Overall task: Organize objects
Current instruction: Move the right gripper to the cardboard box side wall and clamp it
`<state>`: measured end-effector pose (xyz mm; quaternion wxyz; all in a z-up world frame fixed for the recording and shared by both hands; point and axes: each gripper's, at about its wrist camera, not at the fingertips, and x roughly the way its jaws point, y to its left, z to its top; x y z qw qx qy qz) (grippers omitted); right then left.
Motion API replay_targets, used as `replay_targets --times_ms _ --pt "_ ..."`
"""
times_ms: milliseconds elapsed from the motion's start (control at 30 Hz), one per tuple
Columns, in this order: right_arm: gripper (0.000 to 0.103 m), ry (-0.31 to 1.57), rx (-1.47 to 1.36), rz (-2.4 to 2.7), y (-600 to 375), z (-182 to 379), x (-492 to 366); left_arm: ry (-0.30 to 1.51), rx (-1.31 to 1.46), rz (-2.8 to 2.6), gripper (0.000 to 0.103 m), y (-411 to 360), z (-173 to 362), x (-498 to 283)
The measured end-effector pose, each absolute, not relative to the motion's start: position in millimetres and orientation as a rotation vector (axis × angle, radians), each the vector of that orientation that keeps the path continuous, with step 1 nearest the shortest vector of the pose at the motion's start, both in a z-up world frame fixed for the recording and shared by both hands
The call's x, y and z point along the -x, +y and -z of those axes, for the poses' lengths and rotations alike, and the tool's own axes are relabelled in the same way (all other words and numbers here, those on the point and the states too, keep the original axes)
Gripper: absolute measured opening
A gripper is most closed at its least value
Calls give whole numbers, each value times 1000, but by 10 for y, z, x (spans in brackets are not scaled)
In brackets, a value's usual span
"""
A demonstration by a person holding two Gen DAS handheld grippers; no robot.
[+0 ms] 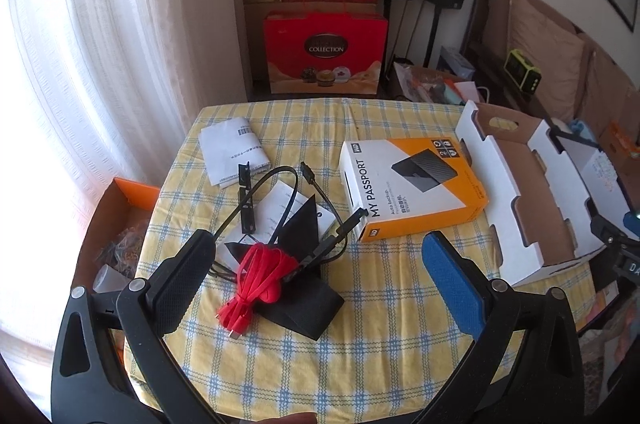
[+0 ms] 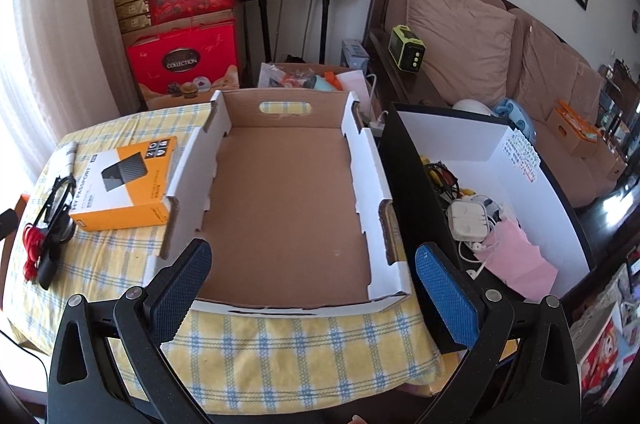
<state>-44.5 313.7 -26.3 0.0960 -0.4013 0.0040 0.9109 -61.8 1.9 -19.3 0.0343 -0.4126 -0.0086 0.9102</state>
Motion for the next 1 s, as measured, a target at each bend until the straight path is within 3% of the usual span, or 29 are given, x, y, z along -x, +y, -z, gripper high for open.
replay_targets --times_ms 333,600,900,1000 --pt "101 91 1241 -2627 3596 410 609 -80 1288 -2649 102 380 340 847" --pt "68 113 1337 -2573 3849 612 738 -26 1287 -2486 86 995 440 921" --pt "42 151 1427 -2560 3915 772 787 13 1323 -2356 73 1431 584 961" --pt "34 163 1449 -2561 3932 812 794 26 1342 -2322 64 1505 644 962"
